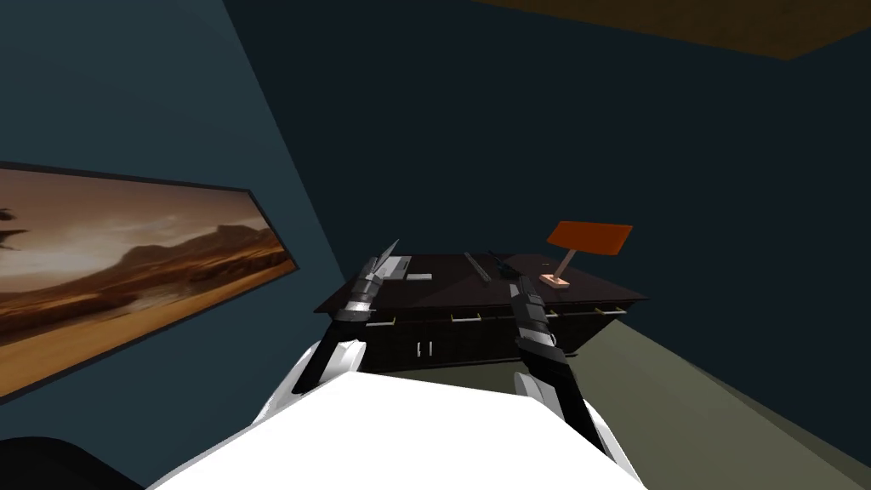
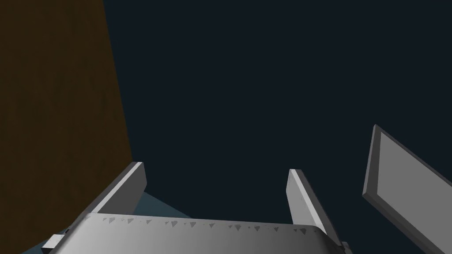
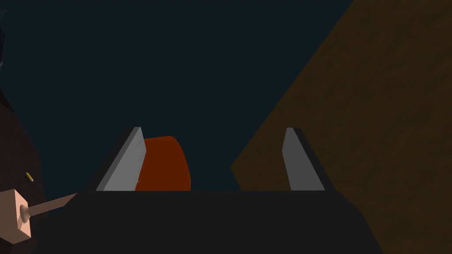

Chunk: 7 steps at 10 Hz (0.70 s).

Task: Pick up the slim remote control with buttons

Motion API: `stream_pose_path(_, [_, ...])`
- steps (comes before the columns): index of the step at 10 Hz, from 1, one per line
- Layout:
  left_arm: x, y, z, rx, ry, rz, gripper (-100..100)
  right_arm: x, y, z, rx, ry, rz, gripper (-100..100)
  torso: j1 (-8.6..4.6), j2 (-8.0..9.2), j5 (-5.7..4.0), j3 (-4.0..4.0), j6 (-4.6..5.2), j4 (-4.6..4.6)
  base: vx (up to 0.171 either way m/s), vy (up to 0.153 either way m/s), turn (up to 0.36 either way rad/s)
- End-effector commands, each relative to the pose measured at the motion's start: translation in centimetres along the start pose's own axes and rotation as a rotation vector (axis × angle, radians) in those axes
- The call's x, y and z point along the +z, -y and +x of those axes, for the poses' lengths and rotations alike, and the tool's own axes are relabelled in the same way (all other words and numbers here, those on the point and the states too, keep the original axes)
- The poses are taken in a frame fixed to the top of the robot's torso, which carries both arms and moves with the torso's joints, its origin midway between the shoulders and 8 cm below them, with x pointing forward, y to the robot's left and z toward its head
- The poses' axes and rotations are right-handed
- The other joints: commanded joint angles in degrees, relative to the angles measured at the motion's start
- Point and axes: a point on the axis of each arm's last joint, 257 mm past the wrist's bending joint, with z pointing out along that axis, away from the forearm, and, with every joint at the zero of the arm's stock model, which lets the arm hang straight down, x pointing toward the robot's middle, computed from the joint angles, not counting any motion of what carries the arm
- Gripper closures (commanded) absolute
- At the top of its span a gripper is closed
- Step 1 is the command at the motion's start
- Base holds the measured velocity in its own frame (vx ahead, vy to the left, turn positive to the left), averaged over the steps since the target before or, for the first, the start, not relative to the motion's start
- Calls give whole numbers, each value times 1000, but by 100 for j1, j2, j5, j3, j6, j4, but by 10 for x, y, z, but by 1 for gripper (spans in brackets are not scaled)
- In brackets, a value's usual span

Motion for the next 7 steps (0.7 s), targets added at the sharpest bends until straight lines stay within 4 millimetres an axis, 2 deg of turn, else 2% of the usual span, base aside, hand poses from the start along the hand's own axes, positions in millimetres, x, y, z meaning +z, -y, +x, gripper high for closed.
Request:
stream_pose_path(1, [2,-6,-4,5,-5,-25,-100,0,0,0,0,0,0,0,0,0,0,0,0,0,-14,-19,-47])
stream_pose_path(3, [4,-35,-19,21,-13,-102,-100,0,0,0,0,0,0,0,1,-1,0,-1,0,0,-16,-25,-169])
stream_pose_path(4, [4,-37,-19,21,-11,-113,-100,0,0,0,0,0,0,0,-1,0,0,0,1,0,-15,-18,-55])
stream_pose_path(6, [5,-70,-41,37,-5,-203,-100,0,0,0,0,0,0,0,0,1,0,1,0,0,-25,-34,-166])
stream_pose_path(7, [5,-87,-56,44,7,-253,-100,0,0,0,0,0,0,0,-5,2,-1,1,1,1,-41,-56,-322])
